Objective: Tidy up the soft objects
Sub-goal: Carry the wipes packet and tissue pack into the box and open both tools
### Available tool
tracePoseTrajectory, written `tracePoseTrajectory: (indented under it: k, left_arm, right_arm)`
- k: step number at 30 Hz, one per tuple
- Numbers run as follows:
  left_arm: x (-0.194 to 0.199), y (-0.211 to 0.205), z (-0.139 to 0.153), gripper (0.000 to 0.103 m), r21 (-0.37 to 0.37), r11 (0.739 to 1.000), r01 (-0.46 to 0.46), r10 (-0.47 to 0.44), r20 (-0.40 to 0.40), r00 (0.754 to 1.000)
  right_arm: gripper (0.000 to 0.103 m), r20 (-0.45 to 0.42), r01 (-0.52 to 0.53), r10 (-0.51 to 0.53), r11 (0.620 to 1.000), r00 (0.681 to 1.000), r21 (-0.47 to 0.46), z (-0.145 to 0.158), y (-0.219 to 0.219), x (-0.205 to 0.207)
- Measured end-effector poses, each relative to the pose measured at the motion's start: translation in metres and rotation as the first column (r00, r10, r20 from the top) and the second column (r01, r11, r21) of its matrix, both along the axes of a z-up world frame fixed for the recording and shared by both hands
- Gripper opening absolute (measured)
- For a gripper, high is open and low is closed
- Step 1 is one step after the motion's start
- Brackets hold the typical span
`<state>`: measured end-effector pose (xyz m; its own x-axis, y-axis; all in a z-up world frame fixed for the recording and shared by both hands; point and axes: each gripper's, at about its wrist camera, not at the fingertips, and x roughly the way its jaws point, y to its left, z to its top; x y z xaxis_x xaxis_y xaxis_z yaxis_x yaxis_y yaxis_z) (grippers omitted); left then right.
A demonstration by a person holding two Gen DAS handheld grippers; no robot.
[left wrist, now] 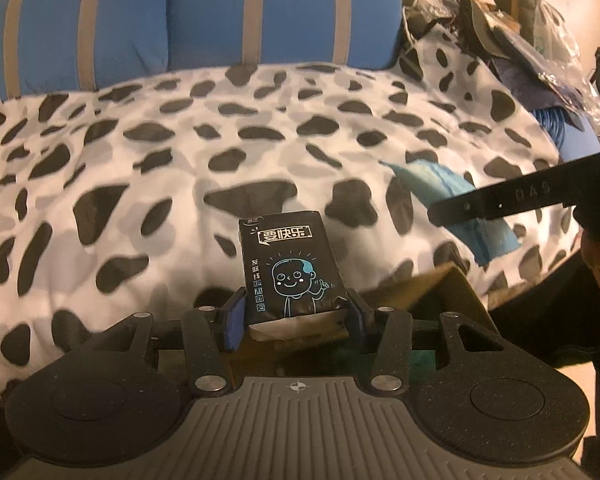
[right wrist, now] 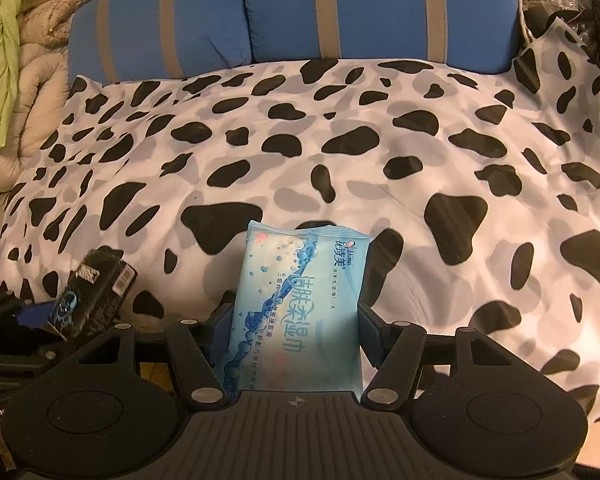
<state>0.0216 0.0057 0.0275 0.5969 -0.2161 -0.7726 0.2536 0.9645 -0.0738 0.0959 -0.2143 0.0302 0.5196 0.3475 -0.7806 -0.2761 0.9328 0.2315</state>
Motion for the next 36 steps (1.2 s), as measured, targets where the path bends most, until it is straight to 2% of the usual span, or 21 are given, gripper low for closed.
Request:
tracePoseTrajectory:
  k: [6, 12, 14, 15, 16, 17, 26, 33, 36]
  left_arm:
    - [-0.007, 0.001, -0.005, 0.048, -0.006, 1.000, 0.000, 0.000, -0.073, 0.997]
    - [-0.008, 0.008, -0.021, 0.050, -0.036, 0.999, -0.029, 0.020, -0.229, 0.973]
    - [-0.009, 0.010, -0.024, 0.052, -0.047, 0.998, -0.030, 0.016, -0.266, 0.964]
    - [-0.010, 0.011, -0.024, 0.062, -0.052, 0.998, -0.030, 0.015, -0.275, 0.961]
    - [-0.011, 0.012, -0.025, 0.071, -0.055, 0.998, -0.035, 0.019, -0.278, 0.960]
    - [-0.012, 0.014, -0.024, 0.073, -0.051, 0.998, -0.045, 0.029, -0.275, 0.961]
    - [-0.003, 0.033, -0.020, 0.073, -0.071, 0.983, -0.167, 0.140, -0.289, 0.947]
    - [-0.001, 0.044, -0.007, 0.073, -0.088, 0.973, -0.215, 0.192, -0.218, 0.957]
    - [0.001, 0.051, -0.003, 0.073, -0.095, 0.962, -0.255, 0.232, -0.203, 0.951]
  right_arm:
    - [0.066, -0.006, -0.022, 0.022, 1.000, 1.000, -0.011, 0.000, 0.006, -0.012]
    - [0.066, -0.016, -0.053, 0.052, 0.998, 0.999, -0.024, -0.001, 0.014, -0.021]
    - [0.066, -0.021, -0.063, 0.063, 0.998, 0.998, -0.027, -0.002, 0.016, -0.025]
    - [0.066, -0.024, -0.067, 0.066, 0.997, 0.998, -0.027, -0.002, 0.017, -0.026]
    - [0.066, -0.026, -0.070, 0.069, 0.997, 0.997, -0.027, -0.003, 0.018, -0.028]
    - [0.066, -0.028, -0.073, 0.072, 0.997, 0.997, -0.026, -0.003, 0.018, -0.030]
    - [0.066, -0.047, -0.106, 0.104, 0.994, 0.993, -0.039, -0.007, 0.033, -0.038]
    - [0.066, -0.076, -0.118, 0.114, 0.992, 0.990, -0.043, -0.012, 0.040, -0.041]
    - [0.067, -0.101, -0.132, 0.128, 0.991, 0.987, -0.033, -0.015, 0.045, -0.042]
